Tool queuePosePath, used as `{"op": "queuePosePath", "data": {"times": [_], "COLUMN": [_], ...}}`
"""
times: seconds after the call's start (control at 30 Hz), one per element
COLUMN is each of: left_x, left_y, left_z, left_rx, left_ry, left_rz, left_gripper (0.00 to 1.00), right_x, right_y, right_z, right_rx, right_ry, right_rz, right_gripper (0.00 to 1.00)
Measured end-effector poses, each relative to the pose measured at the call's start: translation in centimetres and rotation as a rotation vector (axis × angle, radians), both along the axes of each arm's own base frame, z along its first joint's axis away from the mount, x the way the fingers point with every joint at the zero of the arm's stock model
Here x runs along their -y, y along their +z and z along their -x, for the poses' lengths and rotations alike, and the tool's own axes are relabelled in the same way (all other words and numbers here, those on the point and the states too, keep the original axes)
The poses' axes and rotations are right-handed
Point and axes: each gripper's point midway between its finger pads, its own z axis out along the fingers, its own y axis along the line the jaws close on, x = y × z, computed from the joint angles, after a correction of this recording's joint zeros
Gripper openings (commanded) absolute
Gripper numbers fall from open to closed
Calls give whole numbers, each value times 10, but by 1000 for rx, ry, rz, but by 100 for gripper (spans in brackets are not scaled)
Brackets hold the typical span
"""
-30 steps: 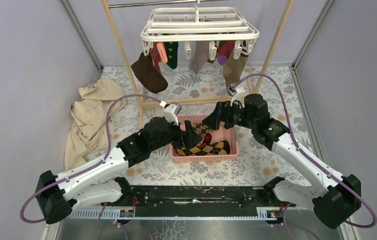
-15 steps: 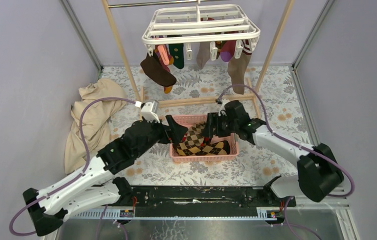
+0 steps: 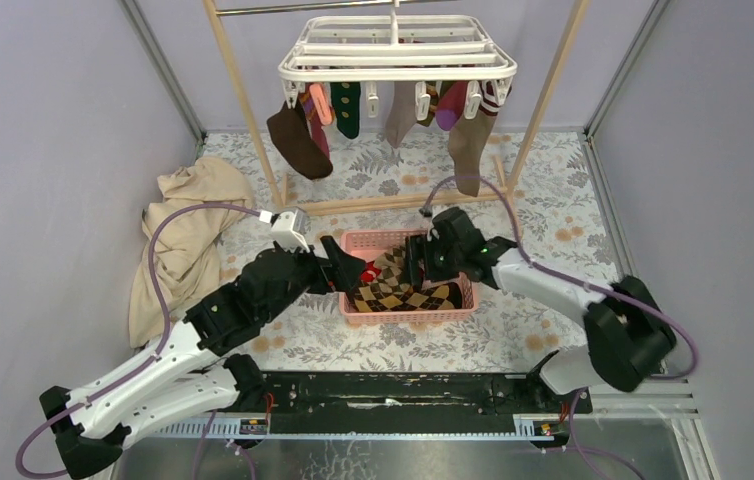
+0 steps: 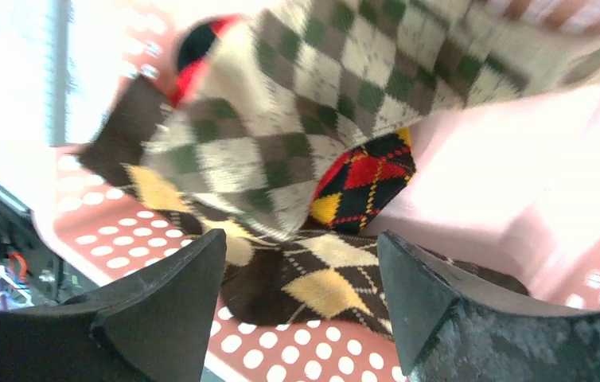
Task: Remove the socks clipped to the hanger
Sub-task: Place the sock in the bin, then adjust the hanger on the clothesline.
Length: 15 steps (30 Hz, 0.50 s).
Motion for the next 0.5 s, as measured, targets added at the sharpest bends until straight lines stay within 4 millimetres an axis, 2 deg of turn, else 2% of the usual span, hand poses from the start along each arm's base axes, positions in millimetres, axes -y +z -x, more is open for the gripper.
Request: {"op": "queuePosePath", "data": {"times": [0.1,0.2,0.23,0.3,0.4,0.5], "left_x": [-2,-3,-4,-4,-4,-4], "left_y": [4,6,6,6,6,6], "left_z": [1,1,1,1,1,1], "left_rx": [10,15,15,15,15,17], "left_ry": [4,8,9,10,10,9], "left_rz": [10,14,13,13,13,15], "left_gripper": [99,99,99,99,99,99], "right_x": [4,9,14,29,62,102], "right_y": [58,139,173,215,252,259], "right_z": [-13,-33,-41,-52,-70,-91], "right_rx": [143,337,422,523,621,653], "right_ry": [-19,-57,-82,-133,-238,-361], "right_rz": [-36,-101,-129,-154,-148,-108], "right_gripper": [83,85,86,86,85,83]}}
